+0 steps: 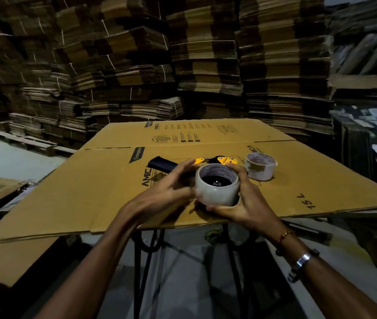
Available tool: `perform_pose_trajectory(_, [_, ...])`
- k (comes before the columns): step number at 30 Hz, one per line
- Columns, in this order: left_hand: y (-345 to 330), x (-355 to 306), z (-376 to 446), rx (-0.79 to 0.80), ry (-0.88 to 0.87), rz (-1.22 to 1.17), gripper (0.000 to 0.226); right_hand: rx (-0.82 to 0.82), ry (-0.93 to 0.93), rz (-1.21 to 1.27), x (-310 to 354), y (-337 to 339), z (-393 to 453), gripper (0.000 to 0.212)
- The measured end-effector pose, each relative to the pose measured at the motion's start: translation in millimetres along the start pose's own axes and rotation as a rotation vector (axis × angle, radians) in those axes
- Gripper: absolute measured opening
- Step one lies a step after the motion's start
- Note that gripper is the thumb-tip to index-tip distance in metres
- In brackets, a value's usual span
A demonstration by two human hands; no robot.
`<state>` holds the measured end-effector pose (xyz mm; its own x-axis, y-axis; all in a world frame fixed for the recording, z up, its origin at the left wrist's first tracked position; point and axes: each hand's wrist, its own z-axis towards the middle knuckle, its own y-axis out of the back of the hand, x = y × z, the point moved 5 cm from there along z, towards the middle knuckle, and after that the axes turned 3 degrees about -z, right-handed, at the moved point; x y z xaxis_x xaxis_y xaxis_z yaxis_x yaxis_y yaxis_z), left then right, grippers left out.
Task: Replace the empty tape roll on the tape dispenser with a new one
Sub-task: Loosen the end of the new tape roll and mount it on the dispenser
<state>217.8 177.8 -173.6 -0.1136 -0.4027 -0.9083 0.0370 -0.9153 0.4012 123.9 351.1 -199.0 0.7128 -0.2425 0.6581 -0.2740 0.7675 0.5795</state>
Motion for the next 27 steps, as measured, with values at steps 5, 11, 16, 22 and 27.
perform_pose_trajectory(5, [-23,-30,27,-0.092,-0.033,0.235,0.109,0.034,-0.011,0.049,-2,0,-1,0.106])
perform_pose_trajectory(11, [-21,-10,29,-0.226,-0.068,0.186,0.096,0.019,-0.011,0.041,-4,-1,0,0.102])
perform_pose_trajectory(16, [-25,0,26,-0.198,-0.038,0.087,0.099,0.025,-0.022,0.005,-6,-3,-1,0.105])
perform_pose_trajectory(22, [-20,-16,29,-0.144,-0.029,0.289,0.104,0.005,-0.022,-0.014,-3,-3,-5,0.105])
perform_pose_trajectory(27, [-20,-18,29,-0.11,-0.037,0.325,0.104,-0.006,-0.026,-0.019,-1,-5,-6,0.103])
